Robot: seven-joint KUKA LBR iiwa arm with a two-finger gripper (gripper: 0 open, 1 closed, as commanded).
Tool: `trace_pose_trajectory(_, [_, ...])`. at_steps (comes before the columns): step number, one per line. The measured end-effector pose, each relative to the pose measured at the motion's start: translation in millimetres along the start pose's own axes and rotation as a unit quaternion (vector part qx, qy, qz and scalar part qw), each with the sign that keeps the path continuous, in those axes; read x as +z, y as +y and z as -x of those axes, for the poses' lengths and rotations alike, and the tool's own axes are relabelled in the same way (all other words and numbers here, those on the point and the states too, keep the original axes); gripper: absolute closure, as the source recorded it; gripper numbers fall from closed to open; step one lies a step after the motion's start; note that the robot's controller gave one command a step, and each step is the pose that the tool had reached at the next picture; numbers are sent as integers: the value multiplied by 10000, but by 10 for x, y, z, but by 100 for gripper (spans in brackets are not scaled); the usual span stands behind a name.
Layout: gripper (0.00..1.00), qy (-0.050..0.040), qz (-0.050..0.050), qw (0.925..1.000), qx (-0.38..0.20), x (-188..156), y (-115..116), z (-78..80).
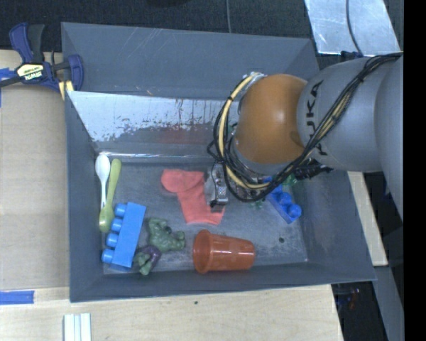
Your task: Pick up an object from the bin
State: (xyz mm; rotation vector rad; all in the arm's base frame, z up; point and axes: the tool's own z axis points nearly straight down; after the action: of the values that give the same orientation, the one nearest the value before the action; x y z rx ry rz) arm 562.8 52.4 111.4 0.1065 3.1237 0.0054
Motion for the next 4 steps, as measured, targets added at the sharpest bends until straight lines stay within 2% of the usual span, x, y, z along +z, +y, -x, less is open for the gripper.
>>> trace_pose_trajectory(1, [0, 0, 0, 10000, 1, 0, 0, 0])
trace_pose_trajectory(2, [0, 0, 1, 10000, 4, 0, 0, 0])
trace_pose_trajectory(3, [0, -2, 2, 9994, 344, 264, -19, 55])
trace_pose_trajectory(4, [100, -56, 11, 9995, 323, 392, -34, 293])
